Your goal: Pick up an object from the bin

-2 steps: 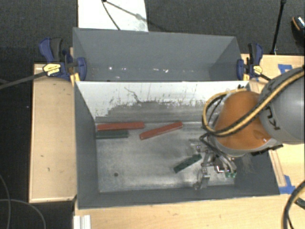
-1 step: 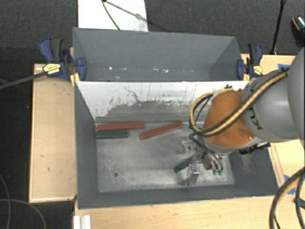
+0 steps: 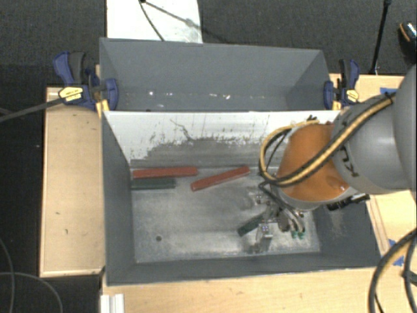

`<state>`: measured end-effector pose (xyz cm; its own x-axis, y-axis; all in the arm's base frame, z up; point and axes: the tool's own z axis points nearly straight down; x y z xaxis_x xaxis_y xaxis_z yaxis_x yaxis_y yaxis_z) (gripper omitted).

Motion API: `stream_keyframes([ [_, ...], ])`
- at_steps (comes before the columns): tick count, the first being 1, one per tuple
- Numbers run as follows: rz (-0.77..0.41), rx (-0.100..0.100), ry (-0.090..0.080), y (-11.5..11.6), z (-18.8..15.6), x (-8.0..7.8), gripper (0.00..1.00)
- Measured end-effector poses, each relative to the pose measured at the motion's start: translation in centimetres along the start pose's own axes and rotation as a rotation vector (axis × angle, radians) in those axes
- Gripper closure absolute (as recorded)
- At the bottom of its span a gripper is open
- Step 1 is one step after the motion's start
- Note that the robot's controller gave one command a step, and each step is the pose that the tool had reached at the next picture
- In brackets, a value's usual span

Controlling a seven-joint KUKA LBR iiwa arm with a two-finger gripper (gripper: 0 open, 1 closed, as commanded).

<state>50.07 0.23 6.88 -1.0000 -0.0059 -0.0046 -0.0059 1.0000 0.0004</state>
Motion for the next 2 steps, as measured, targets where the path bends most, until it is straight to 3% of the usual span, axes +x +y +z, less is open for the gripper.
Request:
stream_keyframes([
  [1,-0.004,0.0,0.0,0.0,0.0,0.0,1.0],
  [2,-0.011,0.0,-0.005,0.0,-7.9,-0.3,1.0],
])
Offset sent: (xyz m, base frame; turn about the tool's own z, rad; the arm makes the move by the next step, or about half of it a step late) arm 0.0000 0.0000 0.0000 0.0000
